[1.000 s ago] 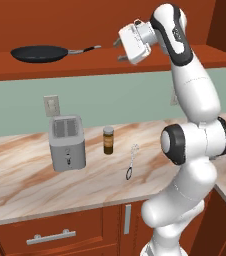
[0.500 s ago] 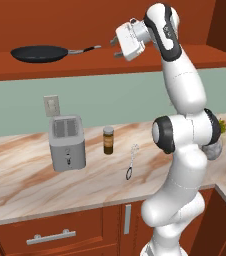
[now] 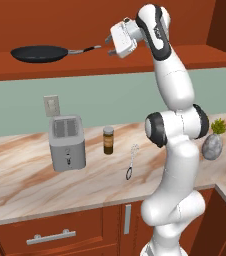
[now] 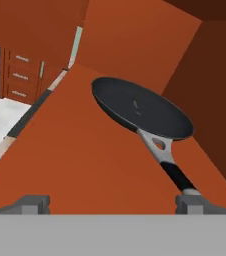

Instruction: Pick the pan from the cabinet and place it on the stove. Then turn on the stove burner for the pan.

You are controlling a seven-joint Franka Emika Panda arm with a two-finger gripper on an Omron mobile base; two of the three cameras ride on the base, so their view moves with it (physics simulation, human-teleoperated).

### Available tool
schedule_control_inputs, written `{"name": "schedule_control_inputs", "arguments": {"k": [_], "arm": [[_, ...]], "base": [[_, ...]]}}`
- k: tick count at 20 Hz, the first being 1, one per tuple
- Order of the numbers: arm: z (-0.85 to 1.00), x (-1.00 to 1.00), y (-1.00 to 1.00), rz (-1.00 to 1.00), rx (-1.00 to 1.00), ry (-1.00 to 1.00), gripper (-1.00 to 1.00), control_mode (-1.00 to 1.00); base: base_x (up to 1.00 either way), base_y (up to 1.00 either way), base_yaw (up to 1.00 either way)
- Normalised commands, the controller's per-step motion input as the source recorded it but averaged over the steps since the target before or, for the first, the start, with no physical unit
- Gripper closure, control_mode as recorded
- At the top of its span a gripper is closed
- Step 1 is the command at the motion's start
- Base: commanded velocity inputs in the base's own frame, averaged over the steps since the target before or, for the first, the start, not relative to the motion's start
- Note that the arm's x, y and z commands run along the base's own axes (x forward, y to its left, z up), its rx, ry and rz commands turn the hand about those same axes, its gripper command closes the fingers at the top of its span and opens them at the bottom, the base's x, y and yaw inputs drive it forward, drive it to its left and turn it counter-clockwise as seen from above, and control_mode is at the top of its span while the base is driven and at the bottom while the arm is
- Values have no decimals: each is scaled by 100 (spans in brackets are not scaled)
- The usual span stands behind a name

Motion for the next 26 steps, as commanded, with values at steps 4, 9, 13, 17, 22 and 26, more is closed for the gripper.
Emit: {"name": "schedule_control_inputs", "arguments": {"k": [4,9,13,17,22,26], "arm": [[0,32,13,-2,0,0,-100,-100],[0,35,7,-1,0,1,-100,-100],[0,31,0,0,0,1,-100,-100],[0,30,0,0,0,2,-100,-100],[0,28,0,0,0,4,-100,-100],[0,29,4,0,0,5,-100,-100]], "base": [[0,0,0],[0,0,0],[0,0,0],[0,0,0],[0,0,0],[0,0,0]]}}
